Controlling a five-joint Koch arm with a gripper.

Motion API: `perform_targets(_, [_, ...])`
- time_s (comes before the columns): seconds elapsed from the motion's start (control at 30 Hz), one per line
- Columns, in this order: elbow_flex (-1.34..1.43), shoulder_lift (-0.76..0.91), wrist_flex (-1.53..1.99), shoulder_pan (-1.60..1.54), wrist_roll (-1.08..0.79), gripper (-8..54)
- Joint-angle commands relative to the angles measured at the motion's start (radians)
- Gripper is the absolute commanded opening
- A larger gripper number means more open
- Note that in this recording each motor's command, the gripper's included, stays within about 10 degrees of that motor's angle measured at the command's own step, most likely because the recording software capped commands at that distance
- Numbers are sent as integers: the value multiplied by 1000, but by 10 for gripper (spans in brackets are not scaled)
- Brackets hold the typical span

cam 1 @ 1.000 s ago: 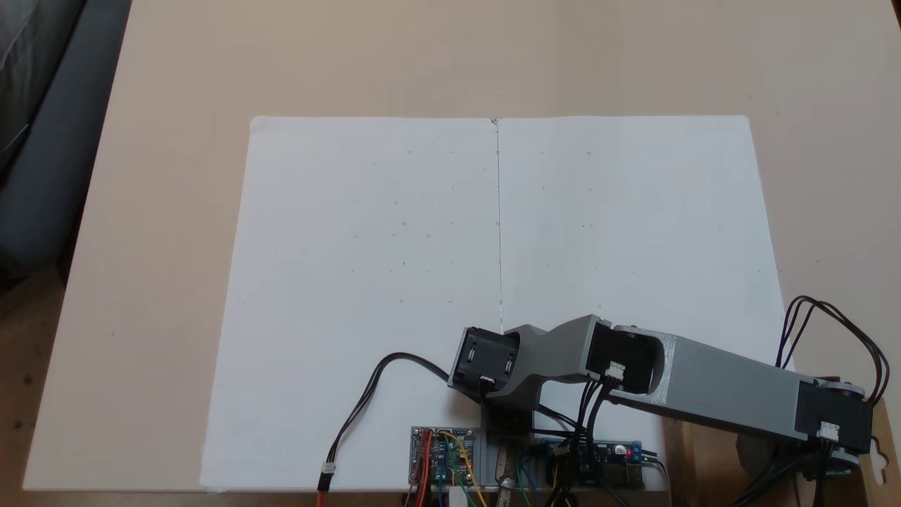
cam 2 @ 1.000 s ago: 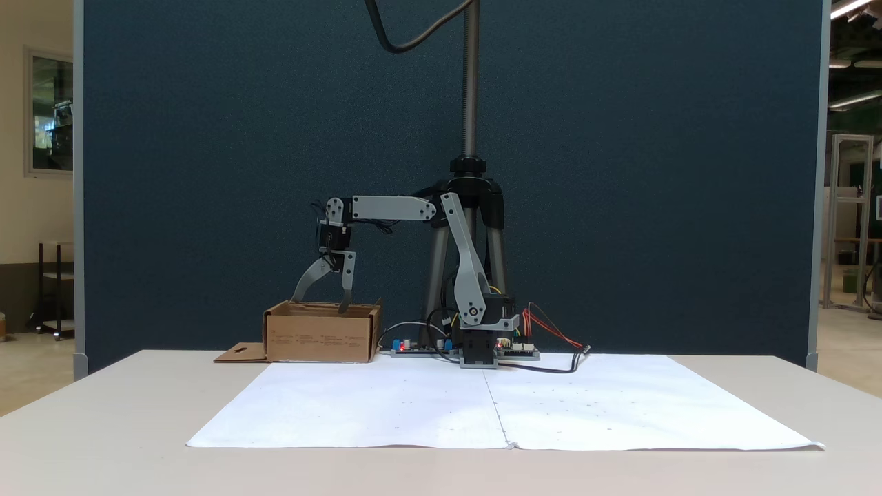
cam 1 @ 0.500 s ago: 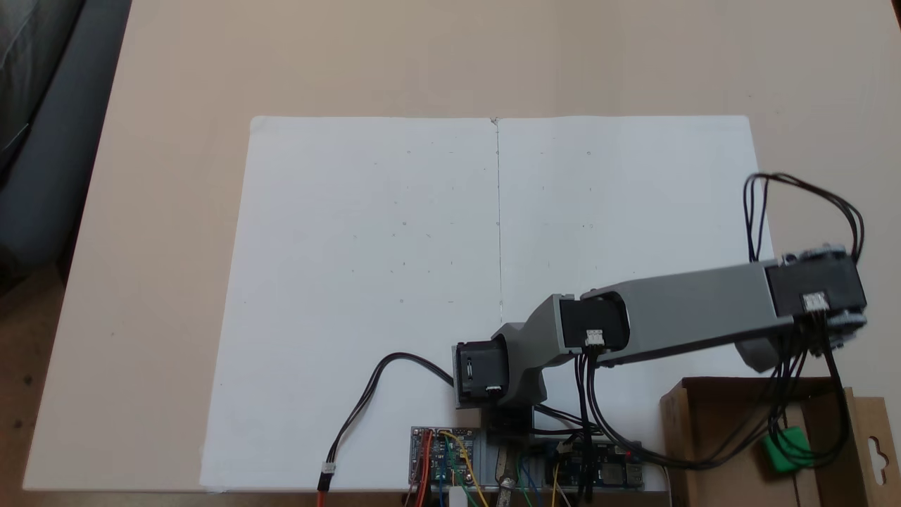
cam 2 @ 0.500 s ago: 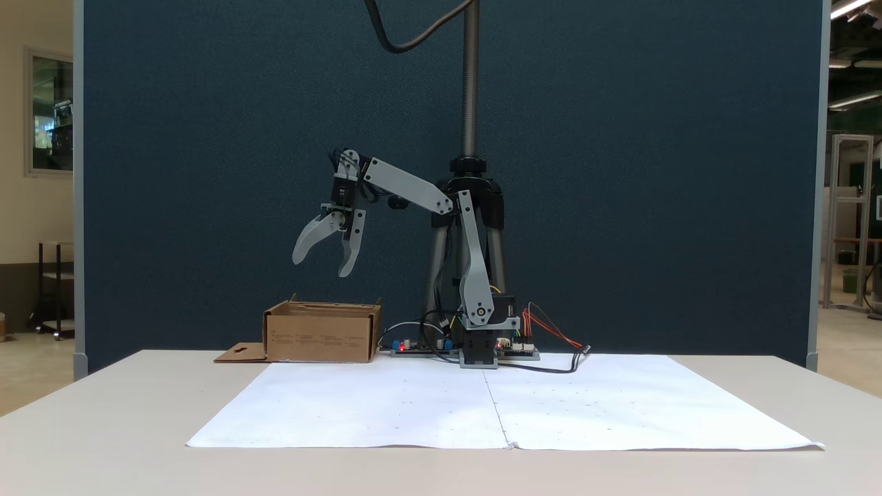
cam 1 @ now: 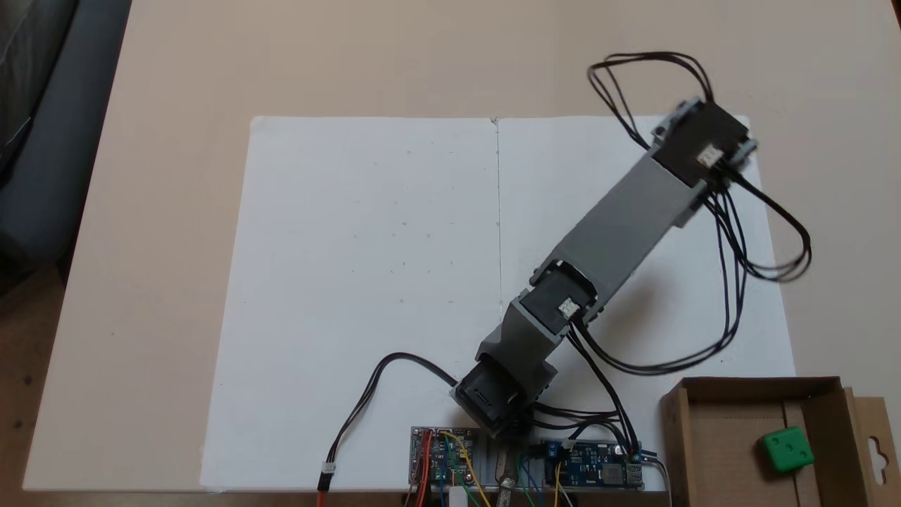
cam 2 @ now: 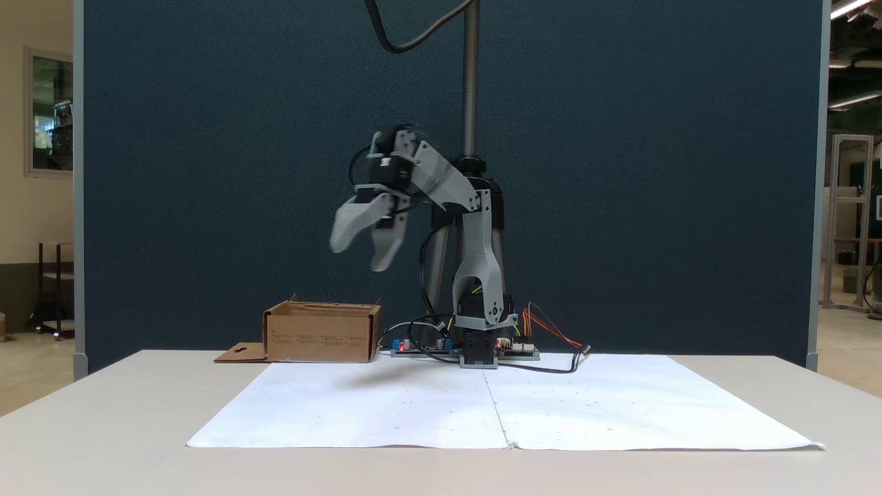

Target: Grasp a green dice and put it in the bin.

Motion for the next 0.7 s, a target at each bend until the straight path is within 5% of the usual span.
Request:
perform_targets(0.0, [-35,51,35,-94,61,432])
perform_targets(0.4, [12,21,-402,-383,43,434])
perform_targets(0.67, [443,176,-739,-462,-89,442])
